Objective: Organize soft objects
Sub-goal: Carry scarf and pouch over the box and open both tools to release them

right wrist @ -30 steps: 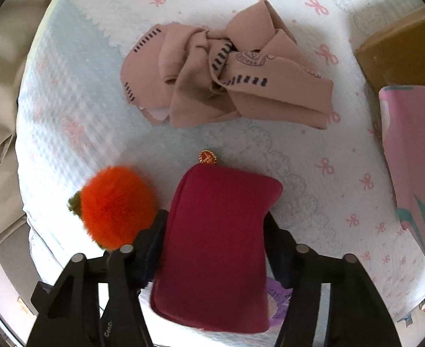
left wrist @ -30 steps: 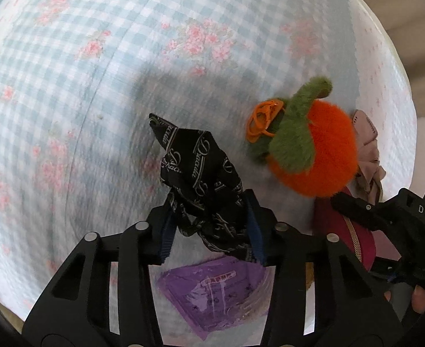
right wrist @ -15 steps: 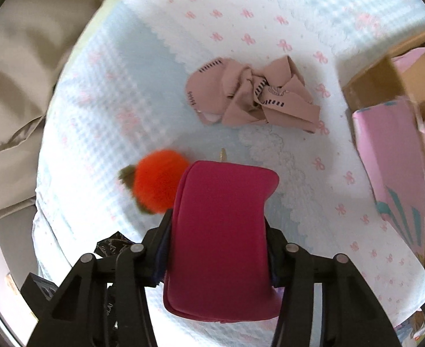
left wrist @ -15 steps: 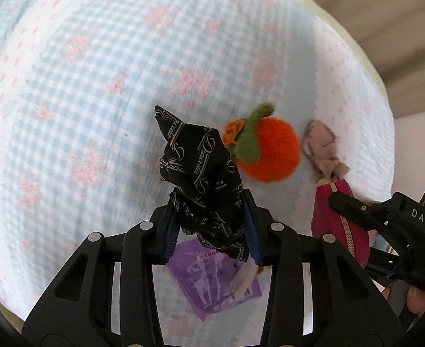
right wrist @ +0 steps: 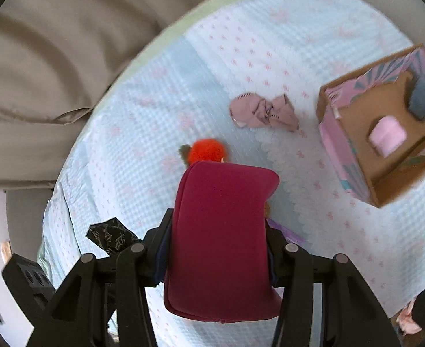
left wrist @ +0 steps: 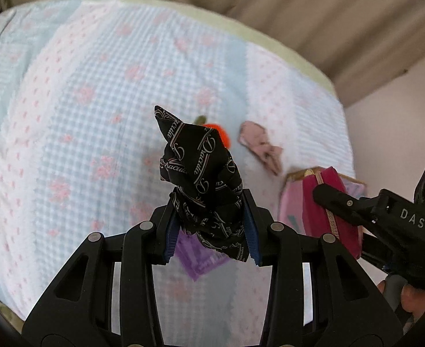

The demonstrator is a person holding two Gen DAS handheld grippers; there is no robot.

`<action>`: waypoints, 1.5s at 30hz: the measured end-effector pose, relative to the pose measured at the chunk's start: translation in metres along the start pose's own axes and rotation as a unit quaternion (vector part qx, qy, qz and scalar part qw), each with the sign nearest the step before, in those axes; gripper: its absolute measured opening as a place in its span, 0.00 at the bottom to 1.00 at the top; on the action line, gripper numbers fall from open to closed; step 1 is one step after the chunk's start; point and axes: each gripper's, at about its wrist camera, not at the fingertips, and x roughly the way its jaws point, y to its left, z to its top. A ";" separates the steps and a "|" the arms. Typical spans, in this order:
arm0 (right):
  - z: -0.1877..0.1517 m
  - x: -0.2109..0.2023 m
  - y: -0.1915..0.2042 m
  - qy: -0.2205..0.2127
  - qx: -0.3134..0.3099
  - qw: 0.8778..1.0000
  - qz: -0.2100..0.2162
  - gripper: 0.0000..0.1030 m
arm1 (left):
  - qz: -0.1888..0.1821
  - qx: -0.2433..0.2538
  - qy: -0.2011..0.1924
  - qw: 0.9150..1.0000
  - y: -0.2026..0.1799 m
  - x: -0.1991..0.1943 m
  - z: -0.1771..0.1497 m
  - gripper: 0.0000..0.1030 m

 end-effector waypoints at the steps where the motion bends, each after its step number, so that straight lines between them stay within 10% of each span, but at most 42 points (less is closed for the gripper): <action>1: -0.004 -0.007 0.002 -0.007 -0.008 1.000 -0.002 0.46 | -0.003 0.003 -0.003 1.000 -0.004 -0.003 0.001 0.34; 22: -0.034 -0.171 -0.070 -0.118 -0.186 0.975 -0.002 0.46 | -0.012 0.070 -0.072 0.995 -0.142 -0.103 -0.085 0.34; 45: 0.111 -0.148 -0.272 -0.084 -0.165 0.982 -0.033 0.46 | -0.001 0.143 0.024 0.989 -0.332 0.081 -0.102 0.34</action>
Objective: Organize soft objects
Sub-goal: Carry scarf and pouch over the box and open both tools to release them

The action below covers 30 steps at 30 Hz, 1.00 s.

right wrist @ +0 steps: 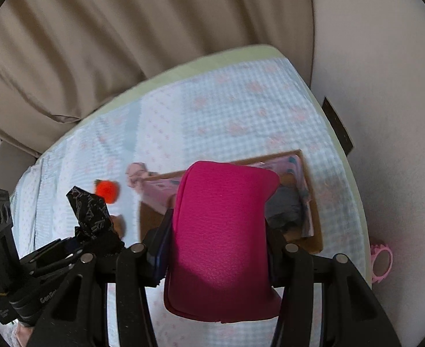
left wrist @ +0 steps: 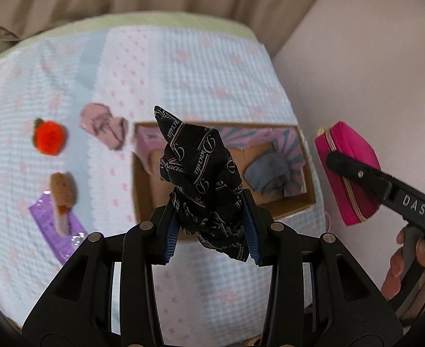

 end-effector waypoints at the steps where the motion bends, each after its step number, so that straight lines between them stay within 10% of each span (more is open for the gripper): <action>1: 0.001 0.008 -0.008 0.006 0.005 1.000 0.003 0.46 | 0.002 0.003 0.010 1.000 -0.004 0.012 0.002 0.34; 16: 0.019 0.106 -0.045 0.069 0.017 0.996 0.049 0.46 | 0.047 0.052 0.111 0.991 -0.009 0.141 0.030 0.34; 17: 0.021 0.111 -0.044 0.072 0.018 0.996 0.046 0.47 | 0.048 0.054 0.113 0.991 -0.008 0.144 0.031 0.40; 20: 0.027 0.124 -0.043 0.084 0.021 0.995 0.050 0.64 | 0.067 0.067 0.106 0.990 -0.007 0.145 0.034 0.99; 22: 0.031 0.127 -0.046 0.081 0.030 0.994 0.062 0.98 | 0.077 0.071 0.095 0.990 -0.005 0.143 0.034 1.00; 30: 0.026 0.115 -0.052 0.056 0.029 0.997 0.043 1.00 | 0.068 0.052 0.108 0.990 0.011 0.138 0.022 1.00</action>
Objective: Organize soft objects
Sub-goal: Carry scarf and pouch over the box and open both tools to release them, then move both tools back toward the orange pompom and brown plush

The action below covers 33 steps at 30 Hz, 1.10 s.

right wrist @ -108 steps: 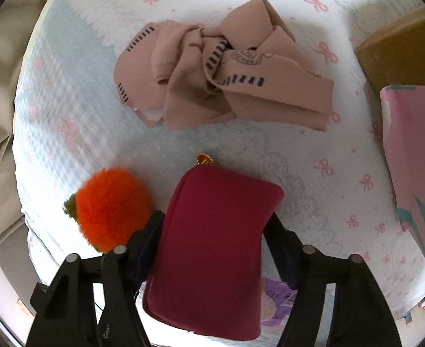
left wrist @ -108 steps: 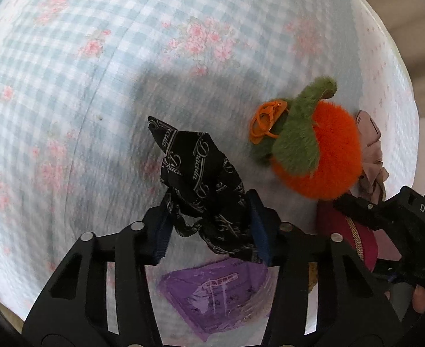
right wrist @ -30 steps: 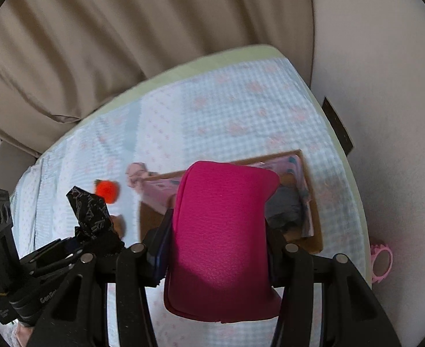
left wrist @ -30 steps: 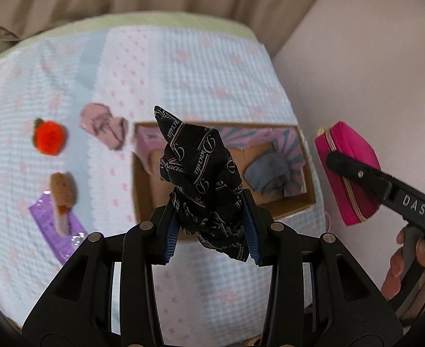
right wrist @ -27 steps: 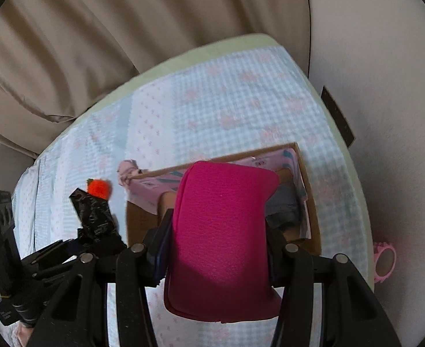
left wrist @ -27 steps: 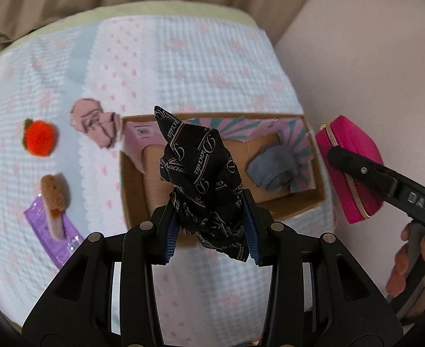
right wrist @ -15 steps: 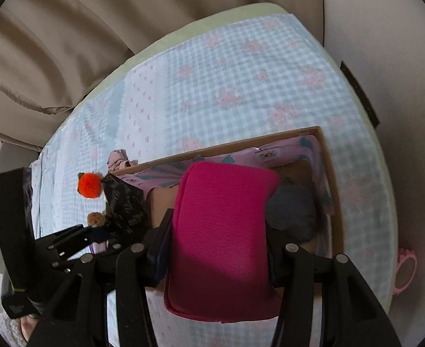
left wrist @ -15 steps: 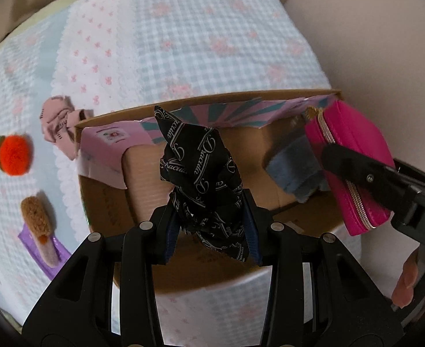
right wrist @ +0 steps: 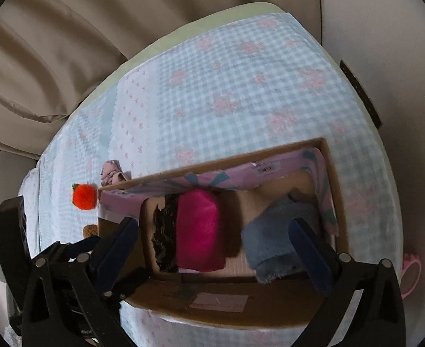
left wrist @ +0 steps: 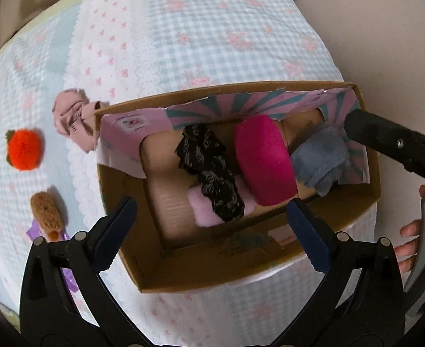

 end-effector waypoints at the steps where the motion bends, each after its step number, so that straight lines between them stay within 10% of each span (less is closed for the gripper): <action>1: -0.001 -0.001 0.000 -0.001 0.001 1.000 -0.001 1.00 | -0.002 -0.001 -0.001 1.000 0.000 -0.002 -0.001 1.00; 22: -0.045 -0.139 0.080 -0.069 -0.053 0.996 -0.024 1.00 | -0.005 -0.035 -0.121 0.992 0.031 -0.165 -0.072 1.00; 33: -0.101 -0.190 0.173 -0.127 -0.099 0.987 -0.025 1.00 | 0.008 -0.076 -0.195 0.978 0.112 -0.264 -0.151 1.00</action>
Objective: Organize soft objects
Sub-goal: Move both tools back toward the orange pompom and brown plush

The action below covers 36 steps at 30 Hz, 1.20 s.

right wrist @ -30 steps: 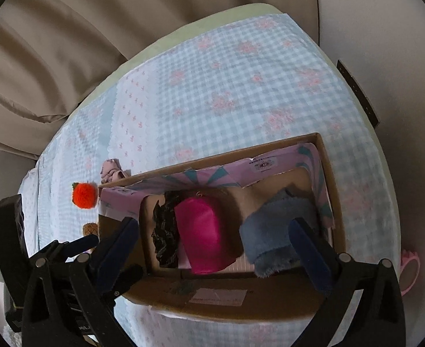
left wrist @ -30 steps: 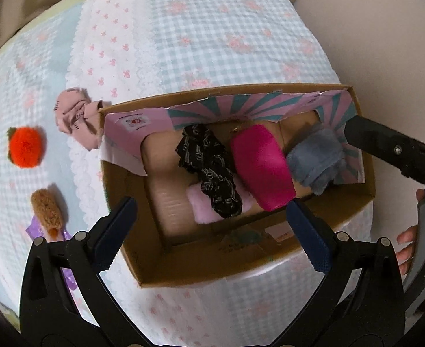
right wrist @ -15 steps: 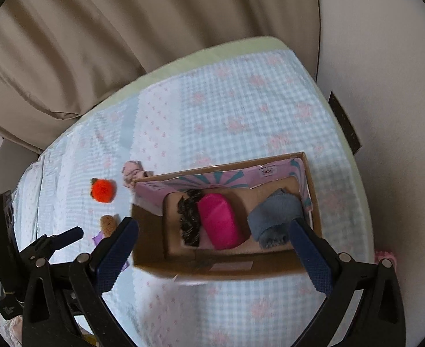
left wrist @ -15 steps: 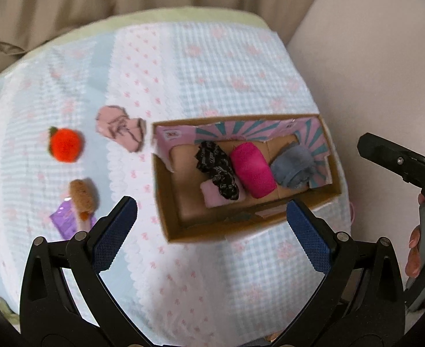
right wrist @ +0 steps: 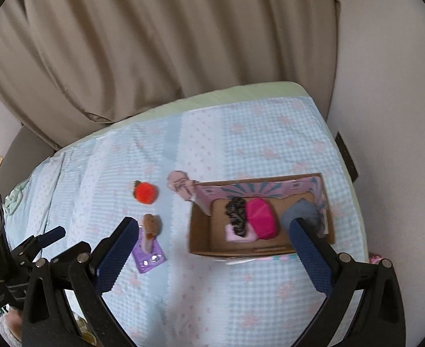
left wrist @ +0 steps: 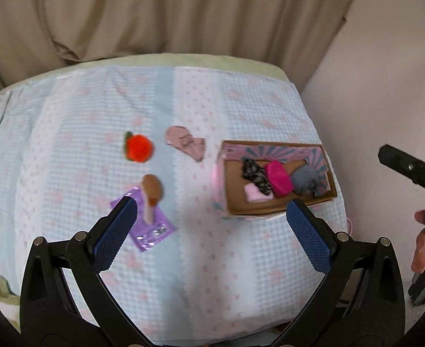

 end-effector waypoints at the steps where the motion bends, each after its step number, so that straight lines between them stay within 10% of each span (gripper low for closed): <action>1: -0.003 0.000 0.007 -0.002 -0.001 1.000 0.002 1.00 | 0.000 -0.004 -0.002 1.000 0.009 -0.005 0.000 1.00; 16: -0.021 0.060 0.109 0.022 -0.010 1.000 0.014 1.00 | -0.001 -0.022 0.009 1.000 0.137 -0.006 0.023 1.00; 36: -0.069 0.264 0.180 0.127 0.006 0.992 0.027 1.00 | -0.042 0.016 0.103 0.994 0.233 0.184 0.073 1.00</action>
